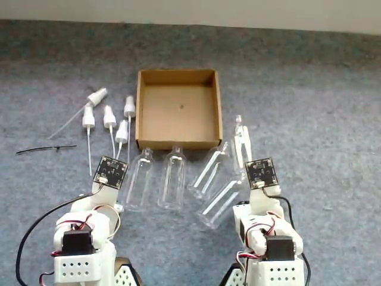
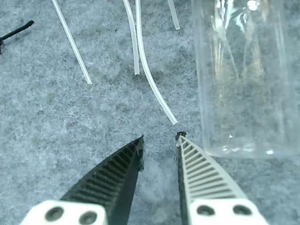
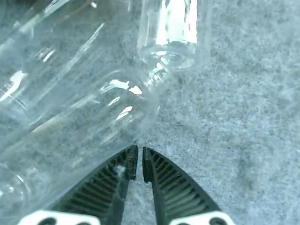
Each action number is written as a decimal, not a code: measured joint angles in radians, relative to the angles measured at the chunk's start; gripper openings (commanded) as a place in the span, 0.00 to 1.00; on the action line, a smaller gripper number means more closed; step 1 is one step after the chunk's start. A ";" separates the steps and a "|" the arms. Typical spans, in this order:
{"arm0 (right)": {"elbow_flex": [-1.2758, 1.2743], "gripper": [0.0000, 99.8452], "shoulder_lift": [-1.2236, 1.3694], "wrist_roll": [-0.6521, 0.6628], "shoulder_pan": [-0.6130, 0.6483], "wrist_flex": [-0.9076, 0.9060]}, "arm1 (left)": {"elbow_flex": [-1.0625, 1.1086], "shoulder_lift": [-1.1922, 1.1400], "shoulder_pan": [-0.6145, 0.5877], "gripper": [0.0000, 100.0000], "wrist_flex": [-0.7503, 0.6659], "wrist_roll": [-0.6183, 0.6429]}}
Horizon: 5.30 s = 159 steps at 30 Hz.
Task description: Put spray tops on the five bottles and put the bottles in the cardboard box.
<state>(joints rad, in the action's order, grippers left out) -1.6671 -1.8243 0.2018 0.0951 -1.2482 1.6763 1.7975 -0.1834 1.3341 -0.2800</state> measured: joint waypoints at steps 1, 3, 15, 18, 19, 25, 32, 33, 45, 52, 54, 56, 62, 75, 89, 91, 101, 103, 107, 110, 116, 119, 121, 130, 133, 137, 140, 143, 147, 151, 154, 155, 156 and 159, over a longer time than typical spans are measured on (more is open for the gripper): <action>0.000 0.01 0.000 0.000 0.000 0.000 | 0.000 0.000 0.000 0.12 0.000 0.000; 0.000 0.01 0.000 0.000 0.000 0.000 | 0.000 0.000 0.000 0.12 0.000 0.000; 0.000 0.01 0.000 0.000 0.000 0.000 | 0.000 0.000 0.000 0.12 0.000 0.000; 0.000 0.01 0.000 0.000 0.000 0.000 | 0.000 0.000 0.000 0.12 0.000 0.000; 0.000 0.01 0.000 0.000 0.000 0.000 | 0.000 0.000 0.000 0.12 0.000 0.000; 0.000 0.01 0.000 0.000 0.000 0.000 | 0.000 0.000 0.000 0.12 0.000 0.000; 0.000 0.01 0.000 0.000 0.000 0.000 | 0.000 0.000 0.000 0.12 0.000 0.000; 0.000 0.01 0.000 0.000 0.000 0.000 | 0.000 0.000 0.000 0.12 0.000 0.000; 0.000 0.01 0.000 0.000 0.000 0.000 | 0.000 0.000 0.000 0.12 0.000 0.000; 0.000 0.01 0.000 0.000 0.000 0.000 | 0.000 0.000 0.000 0.12 0.000 -0.002; 0.000 0.01 0.000 0.000 0.000 0.009 | 0.000 0.000 0.000 0.12 0.000 -0.009; 0.000 0.01 0.000 0.000 -0.006 0.048 | 0.000 0.003 -0.038 0.12 0.000 -0.041; 0.000 0.01 0.000 0.000 -0.104 0.192 | 0.000 0.006 -0.092 0.12 -0.002 -0.143; 0.324 0.13 0.141 -0.023 -0.141 0.049 | 0.000 0.006 -0.092 0.12 -0.002 -0.147; 0.959 0.16 1.119 -0.196 0.160 0.029 | 0.000 0.008 -0.092 0.12 -0.002 -0.147; 1.069 0.21 1.250 -0.199 0.170 0.020 | 0.000 0.008 -0.092 0.12 -0.002 -0.147; 1.597 0.29 1.889 -0.130 0.176 -0.038 | 0.000 0.008 -0.092 0.12 -0.002 -0.147; 1.680 0.29 1.982 -0.117 0.175 -0.040 | 0.000 0.008 -0.092 0.12 -0.002 -0.147; 1.791 0.29 2.113 -0.110 0.146 -0.040 | 0.000 0.008 -0.092 0.12 -0.002 -0.147; 1.826 0.29 2.170 -0.107 0.120 -0.040 | 0.000 0.008 -0.092 0.12 -0.002 -0.147; 1.838 0.29 2.197 -0.107 0.068 -0.040 | 0.000 0.008 -0.092 0.12 -0.002 -0.147; 1.838 0.28 2.197 -0.107 0.069 -0.032 | 0.000 0.008 -0.092 0.12 -0.002 -0.147; 1.838 0.24 2.197 -0.107 0.069 0.000 | 0.000 0.008 -0.092 0.12 -0.002 -0.147; 1.861 0.20 2.329 -0.106 0.058 0.063 | 0.000 0.008 -0.092 0.12 -0.002 -0.147; 1.892 0.14 2.344 -0.106 0.038 0.055 | 0.000 0.008 -0.092 0.12 -0.002 -0.147; 1.953 0.04 2.349 -0.106 -0.020 -0.006 | 0.000 0.008 -0.092 0.12 -0.002 -0.147; 2.021 0.03 2.351 -0.058 -0.072 -0.071 | 0.000 0.008 -0.092 0.12 -0.002 -0.147; 2.113 0.03 2.351 0.014 -0.094 -0.169 | 0.000 0.008 -0.098 0.12 -0.003 -0.150; 2.288 0.03 2.351 0.031 -0.103 -0.319 | 0.000 -0.005 -0.180 0.12 -0.091 -0.195; 2.486 0.03 2.351 0.035 -0.104 -0.466 | 0.000 -0.005 -0.301 0.12 -0.218 -0.221; 2.576 0.03 2.349 0.043 -0.112 -0.493 | -0.009 -0.005 -0.319 0.12 -0.238 -0.264; 2.579 0.03 2.349 0.052 -0.124 -0.494 | -0.020 -0.005 -0.321 0.12 -0.236 -0.265; 2.569 0.03 2.349 0.074 -0.138 -0.496 | -0.038 -0.005 -0.325 0.12 -0.229 -0.269; 2.480 0.03 2.349 0.173 -0.183 -0.496 | -0.140 -0.005 -0.328 0.12 -0.155 -0.269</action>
<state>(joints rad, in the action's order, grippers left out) 0.8124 0.5247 0.3751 -0.0875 -1.7438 1.5367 1.7929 -0.5117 1.1792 -0.5485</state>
